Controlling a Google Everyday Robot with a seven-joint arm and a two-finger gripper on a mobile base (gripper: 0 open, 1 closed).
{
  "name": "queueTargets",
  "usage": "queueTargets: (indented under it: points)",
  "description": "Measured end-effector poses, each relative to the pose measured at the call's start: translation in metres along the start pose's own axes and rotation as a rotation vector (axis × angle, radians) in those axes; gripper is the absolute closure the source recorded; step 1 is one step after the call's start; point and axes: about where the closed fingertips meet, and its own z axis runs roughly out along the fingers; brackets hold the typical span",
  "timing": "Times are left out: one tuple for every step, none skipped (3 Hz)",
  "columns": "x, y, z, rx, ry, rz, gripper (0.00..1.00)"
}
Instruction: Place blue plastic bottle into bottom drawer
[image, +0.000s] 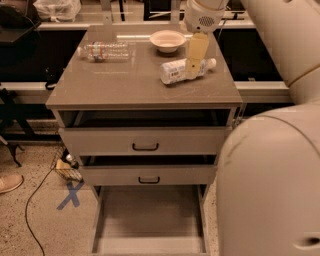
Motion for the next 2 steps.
queueTargets:
  points:
    - [-0.008,-0.020,0.029,0.002,0.072,0.043,0.00]
    - [-0.004,-0.037,0.053,0.013,0.151,0.112,0.00]
